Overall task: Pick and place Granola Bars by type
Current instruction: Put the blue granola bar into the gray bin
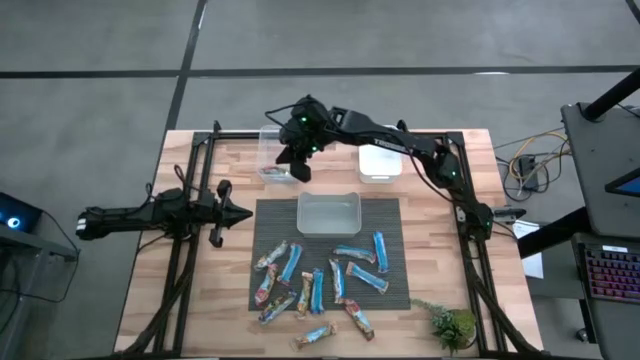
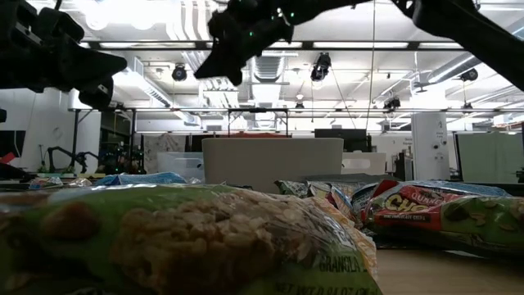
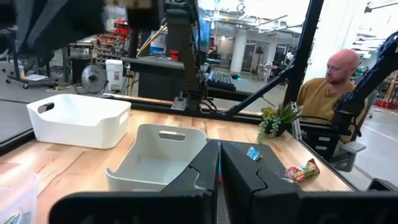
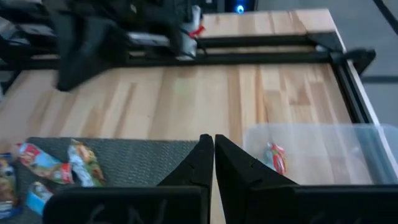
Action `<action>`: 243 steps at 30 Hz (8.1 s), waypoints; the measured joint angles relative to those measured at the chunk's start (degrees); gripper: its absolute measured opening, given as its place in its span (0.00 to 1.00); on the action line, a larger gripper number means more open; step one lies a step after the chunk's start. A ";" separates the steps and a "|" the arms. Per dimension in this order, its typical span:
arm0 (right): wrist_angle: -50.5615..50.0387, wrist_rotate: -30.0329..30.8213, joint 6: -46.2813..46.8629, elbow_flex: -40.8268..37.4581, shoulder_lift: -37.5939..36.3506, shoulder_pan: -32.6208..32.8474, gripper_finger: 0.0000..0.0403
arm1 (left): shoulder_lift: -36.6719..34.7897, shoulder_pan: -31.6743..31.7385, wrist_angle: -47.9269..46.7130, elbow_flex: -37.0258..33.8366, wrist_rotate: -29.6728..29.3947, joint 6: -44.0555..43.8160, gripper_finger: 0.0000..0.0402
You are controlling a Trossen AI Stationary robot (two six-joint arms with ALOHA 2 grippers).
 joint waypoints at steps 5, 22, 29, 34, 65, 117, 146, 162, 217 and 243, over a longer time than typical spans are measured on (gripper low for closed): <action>-0.90 0.00 1.34 0.02 -1.74 1.08 0.02 | 0.00 0.00 -0.47 0.00 -0.03 0.04 0.00; -9.93 0.19 1.05 0.02 -9.20 9.48 0.02 | 0.01 0.11 -0.61 0.06 -9.29 -2.27 0.00; -14.35 0.63 0.98 0.02 -12.84 14.59 0.02 | 0.01 0.09 -0.73 0.09 -9.46 -2.23 0.00; -22.37 1.12 1.13 0.00 -15.46 18.43 0.02 | 0.02 0.09 -0.81 0.09 -9.49 -2.23 0.00; -51.10 23.36 38.51 -5.55 -25.31 29.62 0.02 | 0.02 0.08 -0.78 0.11 -9.60 -2.23 0.00; -13.19 19.69 55.47 -66.43 -48.54 30.16 0.02 | 0.01 0.09 -0.75 0.11 -9.57 -2.23 0.00; -11.77 20.25 20.54 -71.31 -53.70 29.84 0.02 | 0.02 0.07 -0.75 0.11 -9.55 -2.23 0.00; -11.33 20.15 -28.69 -71.99 -54.46 27.51 0.02 | 0.02 0.07 -0.75 0.11 -9.55 -2.23 0.00; -4.18 15.55 -67.75 -75.06 -39.85 25.60 0.49 | 0.02 0.07 -0.75 0.11 -9.55 -2.23 0.00; -3.18 18.88 -67.52 -75.10 -33.00 26.06 0.48 | 0.01 0.08 -0.75 0.11 -9.57 -2.23 0.00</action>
